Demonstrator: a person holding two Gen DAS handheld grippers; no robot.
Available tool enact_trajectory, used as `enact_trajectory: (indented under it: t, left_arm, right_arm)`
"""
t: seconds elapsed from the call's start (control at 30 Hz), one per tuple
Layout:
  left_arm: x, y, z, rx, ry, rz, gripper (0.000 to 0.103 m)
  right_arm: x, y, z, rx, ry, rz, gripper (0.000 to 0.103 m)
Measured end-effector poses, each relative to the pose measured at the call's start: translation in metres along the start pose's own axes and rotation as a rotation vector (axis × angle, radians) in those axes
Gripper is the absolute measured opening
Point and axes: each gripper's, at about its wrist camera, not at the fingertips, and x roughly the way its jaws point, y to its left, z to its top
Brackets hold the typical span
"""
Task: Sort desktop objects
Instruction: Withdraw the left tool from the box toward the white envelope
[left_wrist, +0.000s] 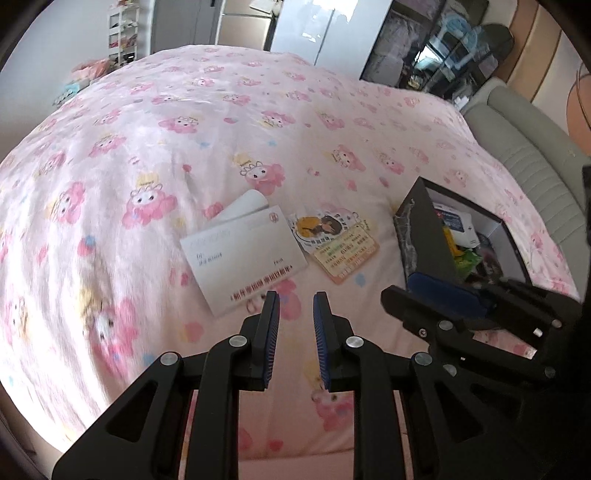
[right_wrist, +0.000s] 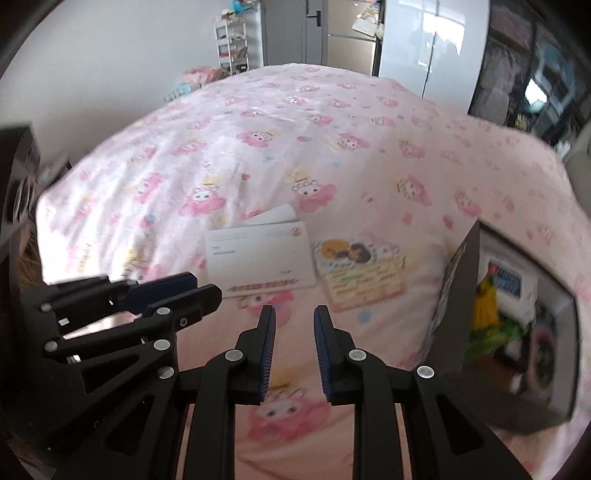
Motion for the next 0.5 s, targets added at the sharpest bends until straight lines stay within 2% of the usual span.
enact_trajectory:
  t: [0.17,0.5]
  left_arm:
    - [0.015,0.006,0.009,-0.034,0.004,-0.029,0.018]
    - [0.049,0.018,0.035,-0.047,0.069,0.03,0.018]
  right_arm:
    - [0.016,-0.003,0.013,-0.016,0.02,-0.015,0.02]
    - [0.049,-0.01,0.038,-0.015,0.051,-0.038,0.02]
